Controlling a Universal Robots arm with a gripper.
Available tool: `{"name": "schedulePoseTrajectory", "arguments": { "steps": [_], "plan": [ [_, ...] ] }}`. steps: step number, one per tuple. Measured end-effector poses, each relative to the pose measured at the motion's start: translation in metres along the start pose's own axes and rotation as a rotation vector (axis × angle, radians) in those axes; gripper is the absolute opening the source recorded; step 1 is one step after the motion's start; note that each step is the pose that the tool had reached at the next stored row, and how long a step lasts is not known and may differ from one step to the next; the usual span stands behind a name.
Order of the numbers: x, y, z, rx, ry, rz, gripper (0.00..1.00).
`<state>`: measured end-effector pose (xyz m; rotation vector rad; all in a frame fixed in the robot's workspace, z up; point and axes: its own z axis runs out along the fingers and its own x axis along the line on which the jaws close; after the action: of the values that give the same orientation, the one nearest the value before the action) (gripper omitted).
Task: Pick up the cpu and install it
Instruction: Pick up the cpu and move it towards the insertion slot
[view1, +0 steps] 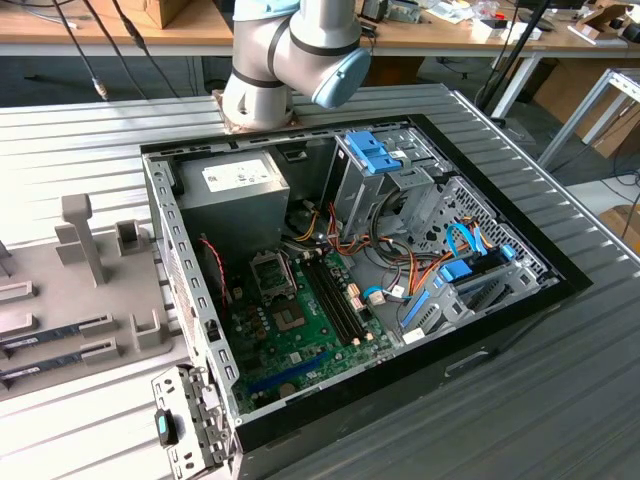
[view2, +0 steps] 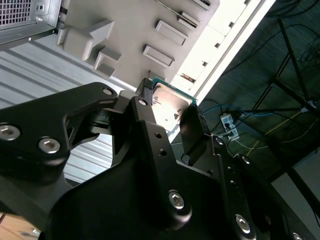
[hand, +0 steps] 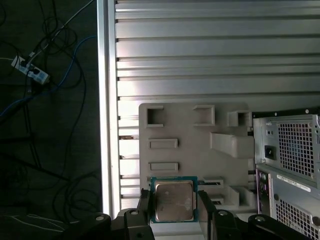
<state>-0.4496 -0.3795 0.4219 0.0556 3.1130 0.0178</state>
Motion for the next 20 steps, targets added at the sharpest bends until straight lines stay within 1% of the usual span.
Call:
{"name": "schedulePoseTrajectory", "arguments": {
  "steps": [20],
  "plan": [
    [-0.0052,-0.0007,0.0002,0.0,0.0001,0.0,0.47]
  ]
}}
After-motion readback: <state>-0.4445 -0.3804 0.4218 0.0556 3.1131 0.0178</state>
